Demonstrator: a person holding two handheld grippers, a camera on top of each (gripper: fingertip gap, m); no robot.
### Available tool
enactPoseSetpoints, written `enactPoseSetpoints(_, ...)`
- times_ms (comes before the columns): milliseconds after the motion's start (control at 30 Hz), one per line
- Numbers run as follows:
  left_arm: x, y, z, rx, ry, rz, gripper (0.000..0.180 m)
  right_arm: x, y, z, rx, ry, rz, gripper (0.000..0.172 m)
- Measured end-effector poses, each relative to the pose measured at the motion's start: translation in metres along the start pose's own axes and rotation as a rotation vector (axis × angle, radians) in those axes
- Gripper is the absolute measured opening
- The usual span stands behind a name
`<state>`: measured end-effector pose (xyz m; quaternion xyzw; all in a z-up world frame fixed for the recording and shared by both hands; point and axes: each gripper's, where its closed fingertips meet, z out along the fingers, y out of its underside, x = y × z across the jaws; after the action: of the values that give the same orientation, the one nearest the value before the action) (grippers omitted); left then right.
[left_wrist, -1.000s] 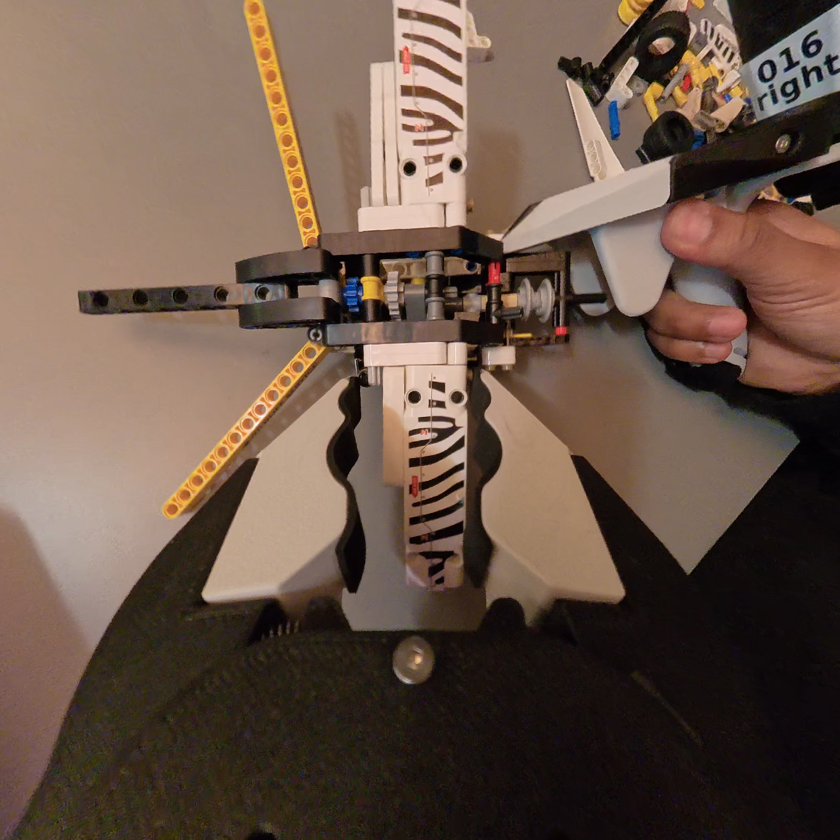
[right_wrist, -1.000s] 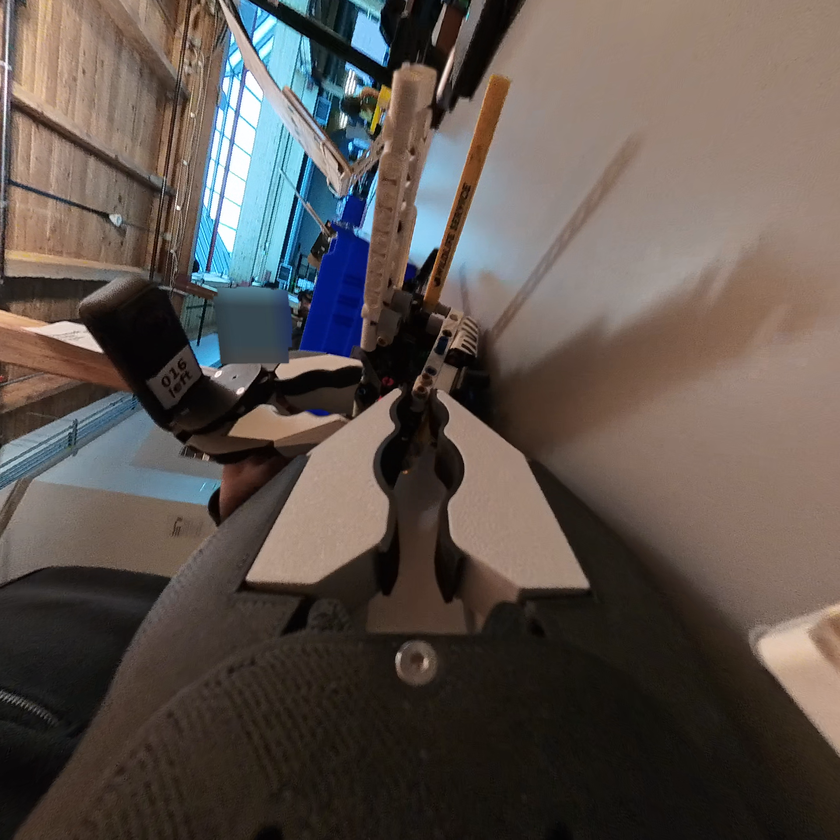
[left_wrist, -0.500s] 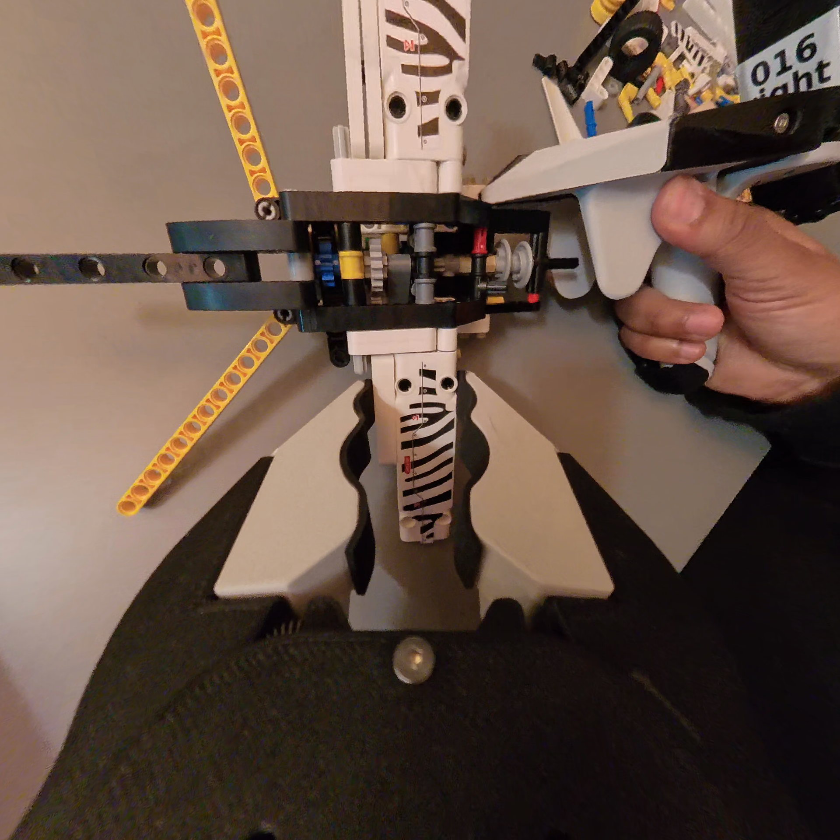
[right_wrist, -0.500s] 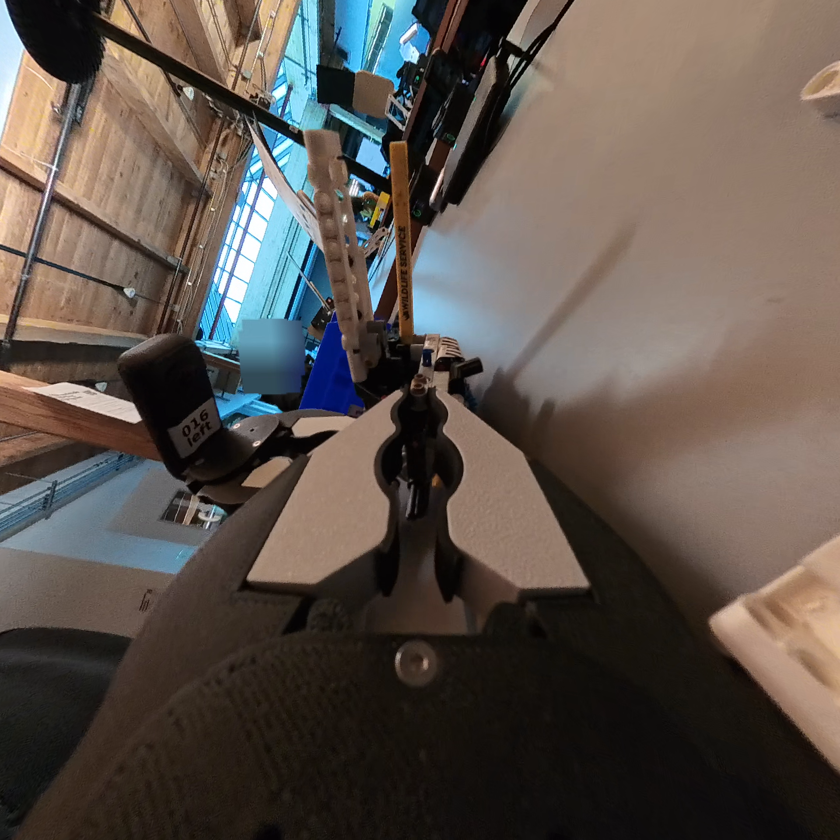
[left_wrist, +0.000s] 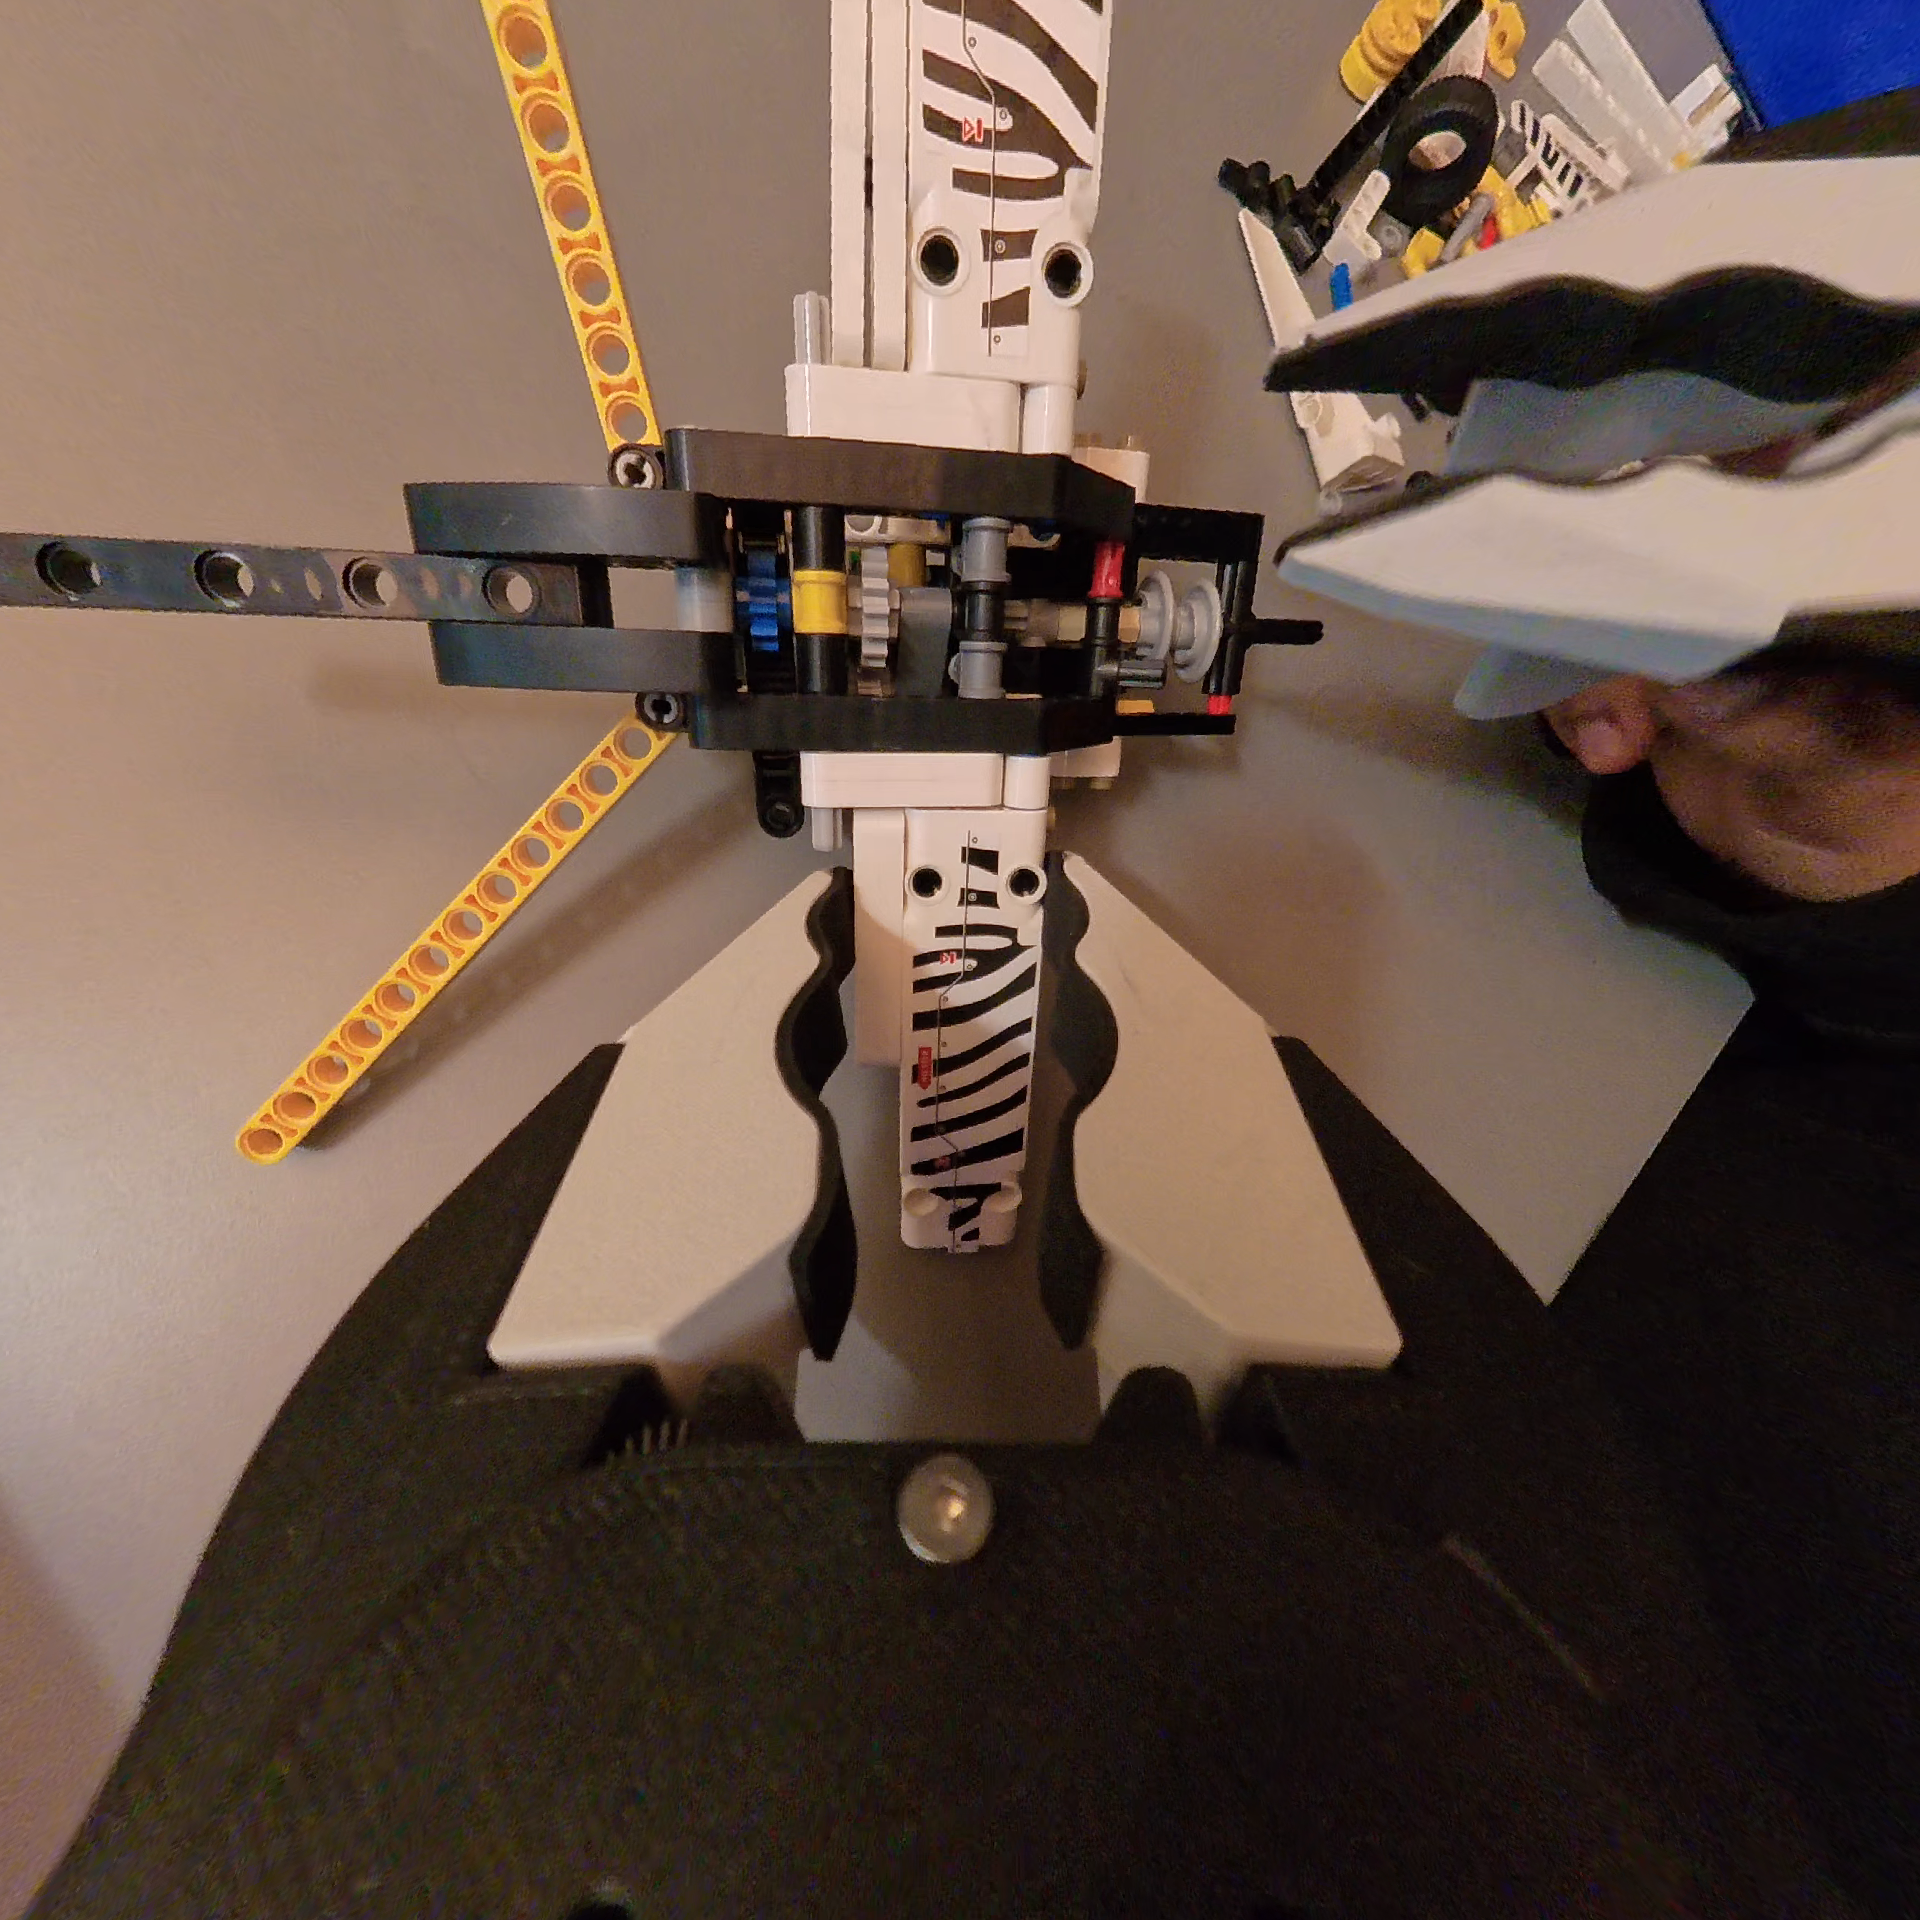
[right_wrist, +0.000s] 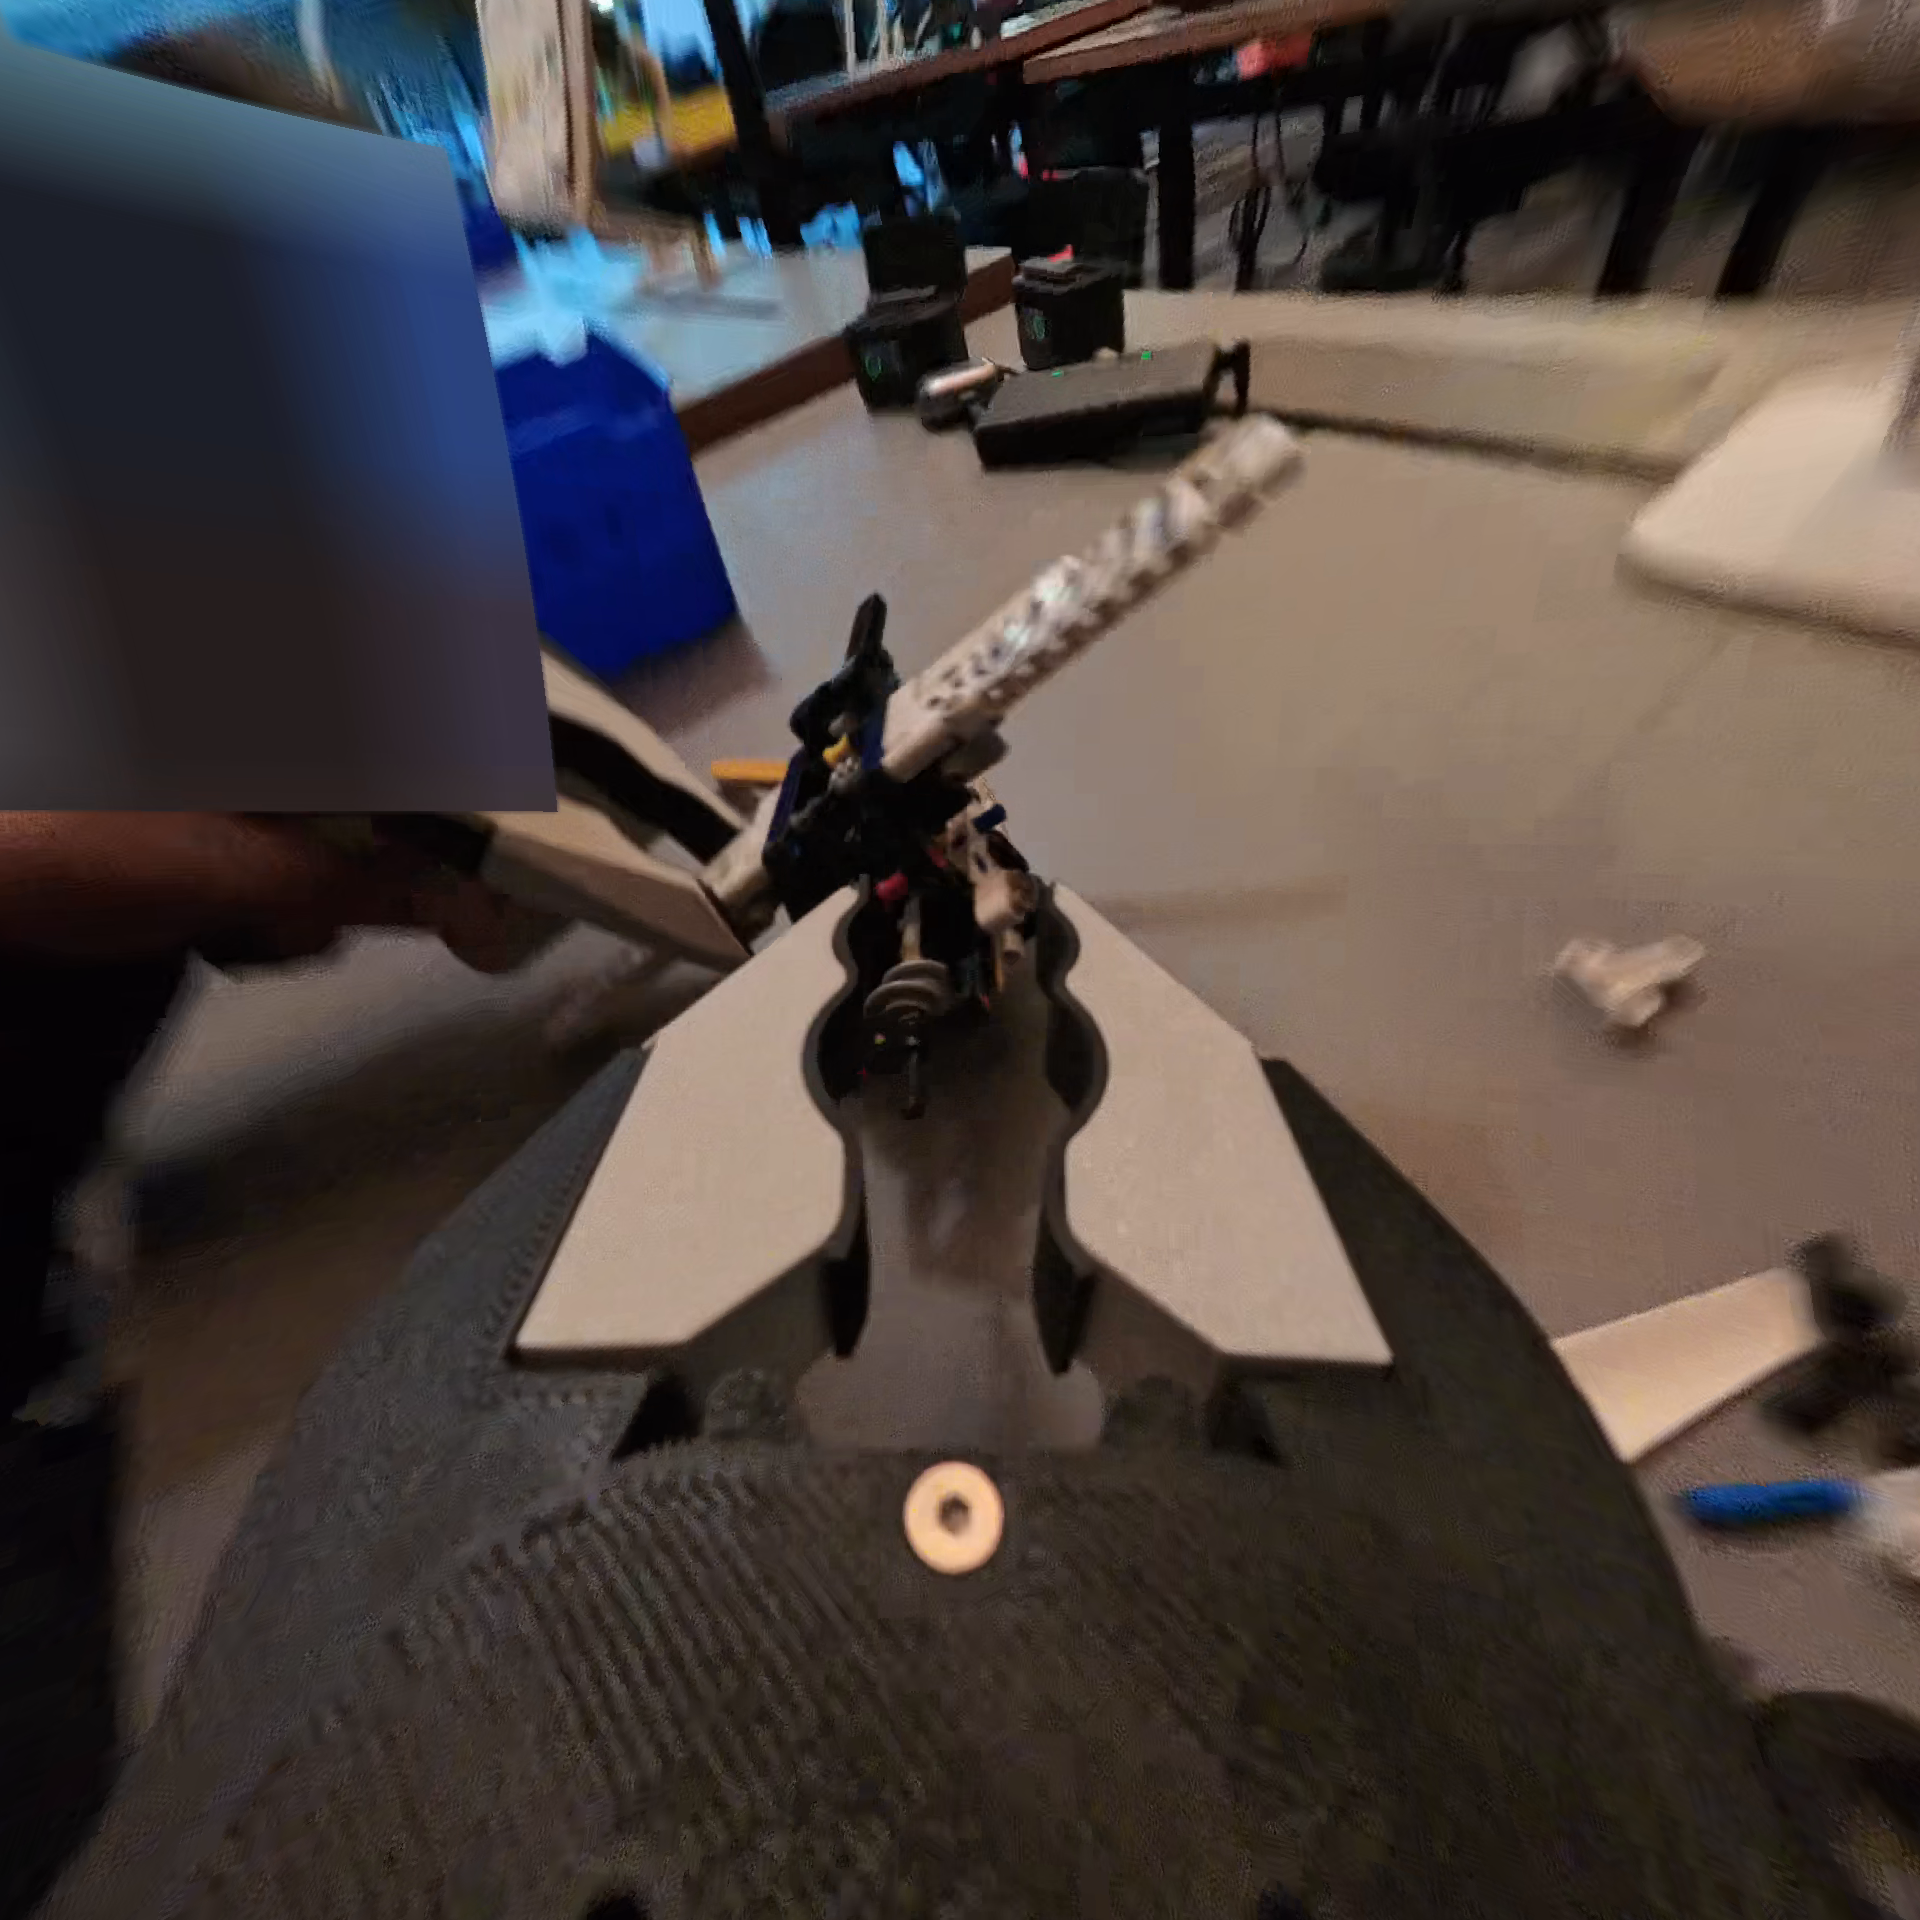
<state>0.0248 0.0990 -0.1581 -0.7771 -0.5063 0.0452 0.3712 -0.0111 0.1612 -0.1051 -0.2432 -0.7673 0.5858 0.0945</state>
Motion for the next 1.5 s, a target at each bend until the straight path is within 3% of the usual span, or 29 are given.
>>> enactPoseSetpoints(100, 0.0, 0.0, 0.0, 0.001, -0.001, 0.002, 0.036, -0.015, -0.002, 0.005, -0.036, 0.115, -0.403, 0.022)
enactPoseSetpoints(200, 0.001, 0.0, 0.0, 0.004, 0.002, -0.001, 0.036, -0.027, 0.008, 0.014, -0.094, 0.123, -0.552, 0.017)
enactPoseSetpoints(500, 0.003, -0.001, 0.001, 0.007, 0.002, -0.001, 0.036, -0.029, 0.017, 0.019, -0.156, 0.112, -0.602, 0.001)
enactPoseSetpoints(1200, 0.005, -0.002, 0.004, 0.007, 0.004, -0.001, 0.036, -0.022, 0.028, 0.018, -0.206, 0.09, -0.49, 0.0)
enactPoseSetpoints(1333, 0.005, -0.002, 0.004, 0.011, 0.012, -0.006, 0.037, -0.018, 0.017, 0.013, -0.164, 0.129, -0.532, 0.0)
enactPoseSetpoints(1500, 0.006, -0.002, 0.005, 0.012, 0.02, -0.009, 0.037, 0.002, 0.006, 0.0, -0.123, 0.162, -0.399, 0.005)
